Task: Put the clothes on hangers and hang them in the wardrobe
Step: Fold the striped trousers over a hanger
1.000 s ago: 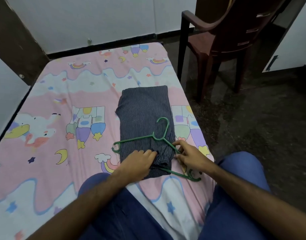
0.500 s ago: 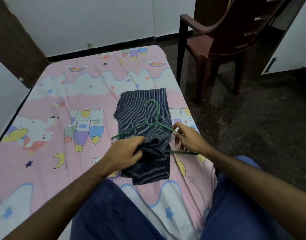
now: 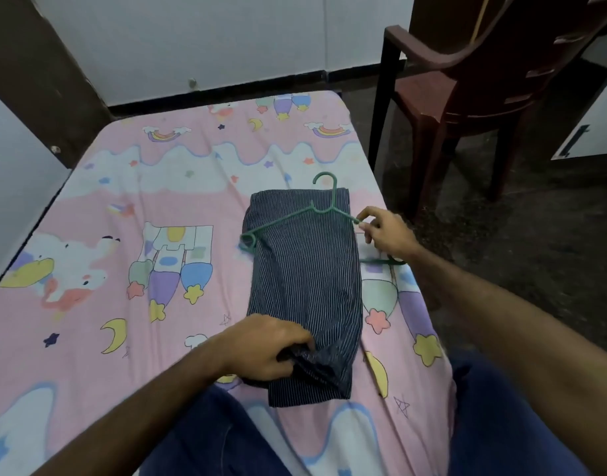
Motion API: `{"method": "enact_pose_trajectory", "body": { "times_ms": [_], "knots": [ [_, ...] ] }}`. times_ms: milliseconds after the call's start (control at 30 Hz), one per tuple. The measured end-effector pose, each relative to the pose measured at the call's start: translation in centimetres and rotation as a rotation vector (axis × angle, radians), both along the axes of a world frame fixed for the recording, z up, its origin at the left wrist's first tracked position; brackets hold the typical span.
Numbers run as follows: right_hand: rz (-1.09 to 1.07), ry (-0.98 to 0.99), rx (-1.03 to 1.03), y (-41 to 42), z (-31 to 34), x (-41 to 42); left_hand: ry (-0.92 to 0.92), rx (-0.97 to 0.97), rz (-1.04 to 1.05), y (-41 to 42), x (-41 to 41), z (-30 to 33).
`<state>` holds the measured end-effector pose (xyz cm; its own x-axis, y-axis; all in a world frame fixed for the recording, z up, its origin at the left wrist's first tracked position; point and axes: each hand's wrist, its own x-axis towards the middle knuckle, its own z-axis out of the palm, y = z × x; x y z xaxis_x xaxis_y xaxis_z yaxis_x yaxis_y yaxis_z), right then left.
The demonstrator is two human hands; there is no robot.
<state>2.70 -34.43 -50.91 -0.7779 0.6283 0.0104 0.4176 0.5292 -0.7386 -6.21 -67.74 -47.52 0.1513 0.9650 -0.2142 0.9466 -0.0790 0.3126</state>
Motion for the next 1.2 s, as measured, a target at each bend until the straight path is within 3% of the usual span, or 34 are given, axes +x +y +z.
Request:
{"method": "enact_pose_trajectory", "body": {
  "times_ms": [133,200,267,333,400,500,600,767,967,1200],
  "knots": [
    [0.101,0.026,-0.089,2.7,0.3,-3.1,-0.088,-0.189,-0.035,1.7,-1.7,-0.6],
    [0.182,0.048,-0.166,3.6,0.3,-4.4,-0.162,-0.049,0.033,3.9,-3.5,-0.8],
    [0.242,0.043,-0.183,4.2,0.3,-5.4,-0.041,0.195,0.058,6.4,-6.5,-1.7],
    [0.298,0.039,-0.2,4.3,0.0,-6.4,0.24,0.305,-0.013,8.9,-9.4,-2.8],
    [0.353,0.042,-0.248,3.9,-0.1,-7.7,0.385,0.235,-0.132,10.9,-10.7,-4.5],
    [0.405,0.033,-0.249,3.8,-0.4,-10.5,0.371,0.179,-0.162,11.8,-9.0,-8.0],
    [0.359,-0.004,-0.203,5.8,-1.0,-13.5,0.32,0.244,-0.076,11.1,-8.2,-10.3],
    [0.014,0.109,-0.247,10.9,-0.9,-18.5,0.324,0.31,-0.039,11.1,-8.6,-11.1],
    [0.183,0.102,-0.291,11.1,3.6,-20.8,0.272,0.256,-0.031,11.4,-9.3,-11.4],
    [0.154,0.214,-0.338,9.9,11.8,-14.4,0.336,0.207,-0.075,11.7,-9.2,-8.7]
  ]
}}
